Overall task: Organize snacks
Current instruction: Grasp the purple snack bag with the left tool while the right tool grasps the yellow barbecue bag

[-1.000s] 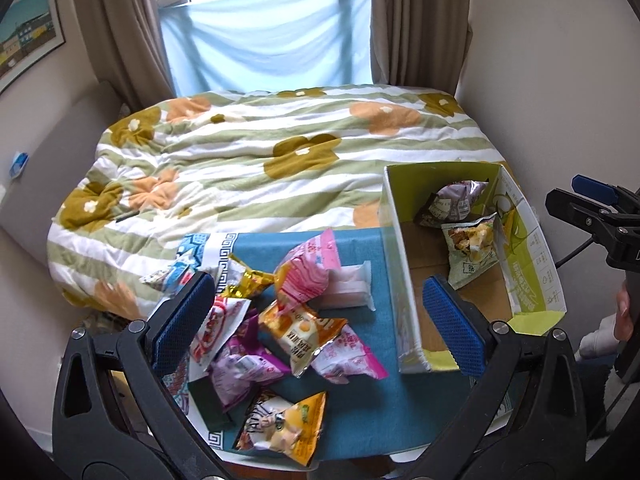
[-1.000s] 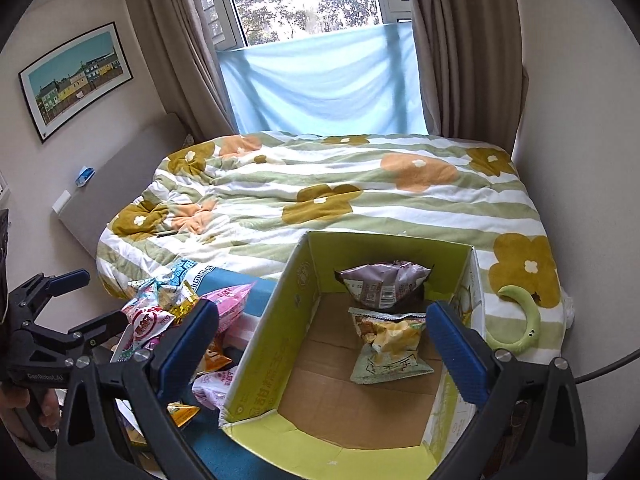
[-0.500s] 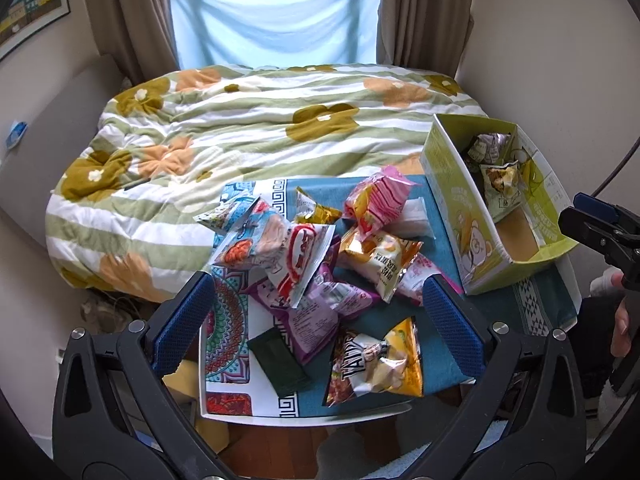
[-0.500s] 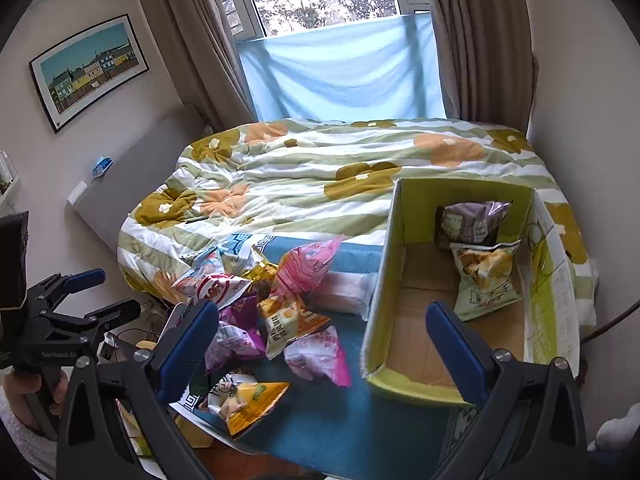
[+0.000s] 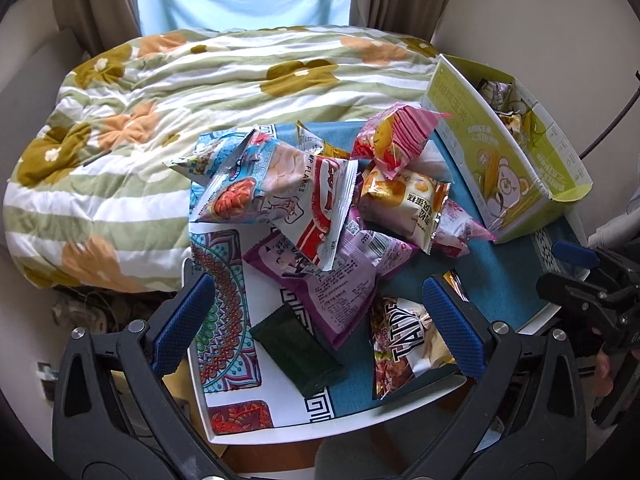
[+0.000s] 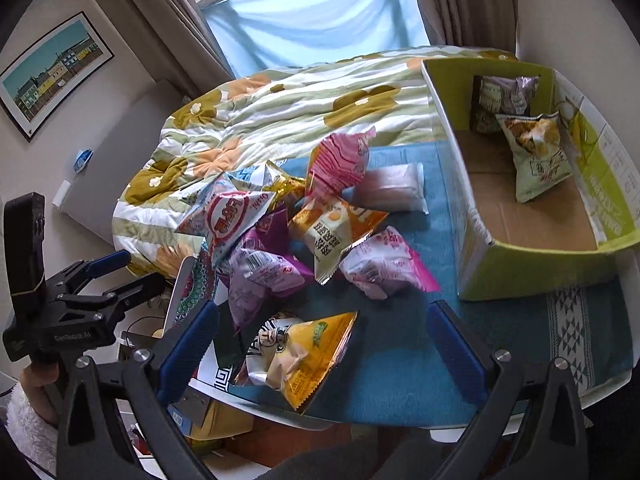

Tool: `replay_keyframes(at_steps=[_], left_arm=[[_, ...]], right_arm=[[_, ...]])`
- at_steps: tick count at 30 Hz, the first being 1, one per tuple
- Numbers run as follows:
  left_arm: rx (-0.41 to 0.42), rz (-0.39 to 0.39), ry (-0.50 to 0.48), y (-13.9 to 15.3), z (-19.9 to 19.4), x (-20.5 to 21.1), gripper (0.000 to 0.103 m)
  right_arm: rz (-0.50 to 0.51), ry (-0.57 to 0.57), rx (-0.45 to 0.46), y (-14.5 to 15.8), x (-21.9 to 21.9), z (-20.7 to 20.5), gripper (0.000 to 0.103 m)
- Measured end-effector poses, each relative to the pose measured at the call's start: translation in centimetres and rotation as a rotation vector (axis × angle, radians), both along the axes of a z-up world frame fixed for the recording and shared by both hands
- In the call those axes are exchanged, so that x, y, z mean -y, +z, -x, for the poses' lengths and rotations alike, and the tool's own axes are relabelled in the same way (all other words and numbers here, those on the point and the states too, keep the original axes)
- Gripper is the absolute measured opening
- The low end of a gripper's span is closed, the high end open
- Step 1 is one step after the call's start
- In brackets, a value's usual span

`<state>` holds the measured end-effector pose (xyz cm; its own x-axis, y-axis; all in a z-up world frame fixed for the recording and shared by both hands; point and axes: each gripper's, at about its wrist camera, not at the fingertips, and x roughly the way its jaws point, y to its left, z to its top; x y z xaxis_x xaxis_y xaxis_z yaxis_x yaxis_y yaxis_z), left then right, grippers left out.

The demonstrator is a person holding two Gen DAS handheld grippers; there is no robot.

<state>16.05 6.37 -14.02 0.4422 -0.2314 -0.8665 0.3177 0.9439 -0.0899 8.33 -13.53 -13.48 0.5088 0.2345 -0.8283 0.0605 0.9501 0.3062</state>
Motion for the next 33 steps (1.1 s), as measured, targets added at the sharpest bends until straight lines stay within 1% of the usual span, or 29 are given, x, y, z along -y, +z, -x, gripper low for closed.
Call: replay_keyframes(at_steps=[4,7,11,14,19,24,28,31,33], left_arm=[[-0.013,0.021,0.007,-2.4,-1.5,0.3,0.103],[-0.040,0.012,0.005,-4.5,-2.7,0.9,0.103],[-0.097,0.063,0.027,-7.1,-4.0,1.5,0.103],[-0.129,0.092,0.077,-8.4,-4.8,1.9,0.103],[-0.166,0.148,0.181,-9.6,-5.7,1.9,0.103],[-0.169,0.152,0.251,-10.3,-6.2,1.9,0.103],[-0.185,0.174,0.275,-11.1,-6.3,1.5,0.102],[-0.207,0.204,0.281,-11.6,-6.2,0.9,0.098],[-0.215,0.215,0.276,-11.8,-6.0,0.7,0.096]], right_arm=[[-0.034,0.013,-0.065,-3.1,-1.1,-0.2,0.103],[-0.078,0.036,-0.108,-5.5,-1.9,-0.5,0.103],[-0.138,0.064,-0.157,-8.4,-3.0,-1.1,0.103],[-0.171,0.066,-0.172,-9.8,-3.5,-1.5,0.103],[-0.209,0.063,-0.186,-11.0,-3.5,-2.3,0.103],[-0.224,0.075,-0.211,-12.1,-3.6,-2.7,0.103],[-0.243,0.079,-0.223,-12.8,-3.2,-2.7,0.103],[-0.261,0.089,-0.223,-13.1,-3.1,-2.5,0.102],[-0.270,0.107,-0.216,-13.0,-3.1,-2.5,0.097]])
